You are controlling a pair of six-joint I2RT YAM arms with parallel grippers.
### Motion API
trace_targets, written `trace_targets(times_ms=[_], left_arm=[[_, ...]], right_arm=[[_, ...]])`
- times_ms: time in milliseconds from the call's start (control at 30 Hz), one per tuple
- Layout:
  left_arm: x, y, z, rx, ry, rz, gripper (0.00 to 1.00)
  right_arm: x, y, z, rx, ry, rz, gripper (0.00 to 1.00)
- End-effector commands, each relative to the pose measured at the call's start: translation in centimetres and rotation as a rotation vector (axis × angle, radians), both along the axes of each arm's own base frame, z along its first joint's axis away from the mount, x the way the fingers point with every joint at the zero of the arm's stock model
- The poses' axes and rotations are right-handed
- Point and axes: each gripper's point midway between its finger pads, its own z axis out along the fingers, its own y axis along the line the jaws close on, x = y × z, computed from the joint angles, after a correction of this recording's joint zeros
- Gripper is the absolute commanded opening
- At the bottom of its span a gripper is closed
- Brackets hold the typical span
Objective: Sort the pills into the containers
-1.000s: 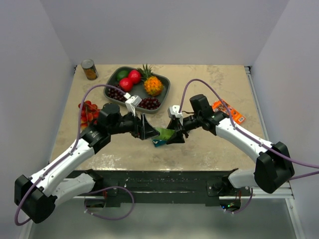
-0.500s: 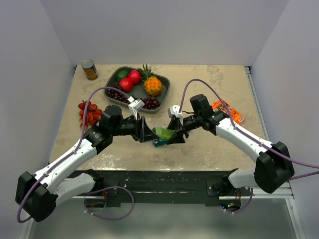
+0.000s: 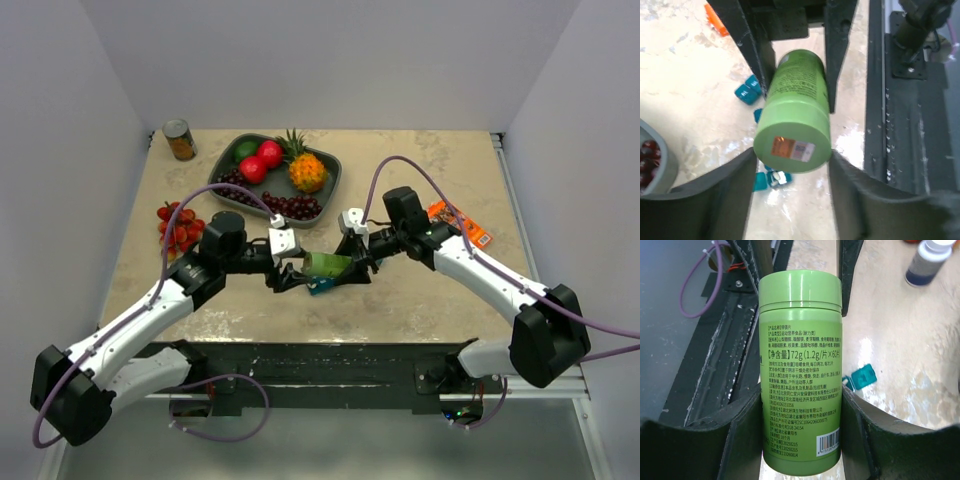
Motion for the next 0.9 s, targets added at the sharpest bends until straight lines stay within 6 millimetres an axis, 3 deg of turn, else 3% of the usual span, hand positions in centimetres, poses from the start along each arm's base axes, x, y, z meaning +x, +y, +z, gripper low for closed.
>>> trace_targets(times_ms=[0, 67, 100, 233, 367, 567, 733, 867], left_arm=[[2.9, -1.6, 5.0, -0.095, -0.238, -0.006, 0.8], [2.0, -1.7, 6.1, -0.157, -0.218, -0.02, 0.87], [1.5, -1.5, 6.9, -0.188, -0.217, -0.02, 0.99], [-0.7, -1.1, 7.9, -0.279, -0.112, -0.029, 0.99], [-1.8, -1.1, 6.7, -0.299, -0.001, -0.039, 0.99], [-1.1, -1.4, 4.2, -0.229, 0.07, -0.017, 0.98], [0.0, -1.5, 3.3, -0.191, 0.069, 0.016, 0.95], [0.2, -1.7, 2.9, -0.186, 0.093, 0.017, 0.85]], right_arm=[[0.1, 0.4, 1.5, 0.033, -0.01, 0.012, 0.0], [0.2, 0.4, 1.5, 0.034, -0.011, 0.014, 0.0], [0.2, 0.4, 1.6, 0.036, -0.012, 0.013, 0.0], [0.0, 0.4, 1.5, 0.035, -0.006, 0.019, 0.0], [0.1, 0.4, 1.4, 0.034, -0.002, 0.02, 0.0], [0.2, 0.4, 1.2, 0.03, -0.001, 0.016, 0.0], [0.2, 0.5, 1.2, 0.028, 0.002, 0.016, 0.0], [0.2, 0.5, 1.1, 0.028, 0.004, 0.017, 0.0]])
